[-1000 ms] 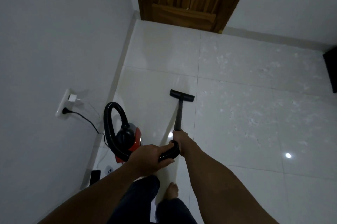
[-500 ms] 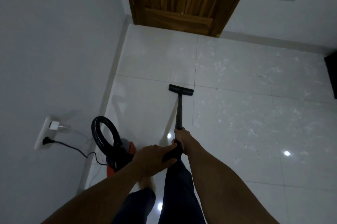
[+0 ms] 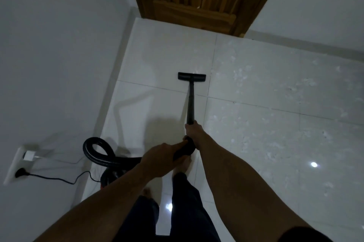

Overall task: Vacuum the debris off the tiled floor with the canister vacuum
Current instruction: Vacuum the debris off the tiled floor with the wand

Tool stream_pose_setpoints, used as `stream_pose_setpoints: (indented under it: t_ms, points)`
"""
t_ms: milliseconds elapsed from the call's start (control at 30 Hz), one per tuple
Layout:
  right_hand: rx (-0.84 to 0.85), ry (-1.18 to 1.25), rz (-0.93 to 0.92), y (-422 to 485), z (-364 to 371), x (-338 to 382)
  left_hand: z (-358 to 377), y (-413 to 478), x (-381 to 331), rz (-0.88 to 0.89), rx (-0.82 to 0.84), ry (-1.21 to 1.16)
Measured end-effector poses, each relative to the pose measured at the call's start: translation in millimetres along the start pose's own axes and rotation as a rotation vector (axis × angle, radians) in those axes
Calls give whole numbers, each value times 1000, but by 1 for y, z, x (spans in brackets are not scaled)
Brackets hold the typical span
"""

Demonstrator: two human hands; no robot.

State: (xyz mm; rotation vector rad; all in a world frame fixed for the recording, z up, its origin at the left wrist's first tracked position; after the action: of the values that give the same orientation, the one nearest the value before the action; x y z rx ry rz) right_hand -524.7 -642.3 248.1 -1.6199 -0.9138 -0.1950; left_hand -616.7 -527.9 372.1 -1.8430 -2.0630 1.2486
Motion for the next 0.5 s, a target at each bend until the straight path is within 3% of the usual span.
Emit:
stream_pose_setpoints:
  t_ms: [500]
  points:
    - [19, -69, -32, 103, -14, 89, -70, 109, -9, -75, 7, 117]
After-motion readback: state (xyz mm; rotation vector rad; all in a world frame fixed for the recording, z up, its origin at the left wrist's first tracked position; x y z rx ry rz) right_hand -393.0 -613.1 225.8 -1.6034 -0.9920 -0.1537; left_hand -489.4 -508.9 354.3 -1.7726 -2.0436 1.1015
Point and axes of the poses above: each hand's wrist, its own y-axis towards the middle knuckle, its own z-axis out of the palm, x = y × z, the point moved 5 cm from there along y, towards the middle knuckle, and after that the axes turned 11 degrees about -z, right-handed, at the moved point
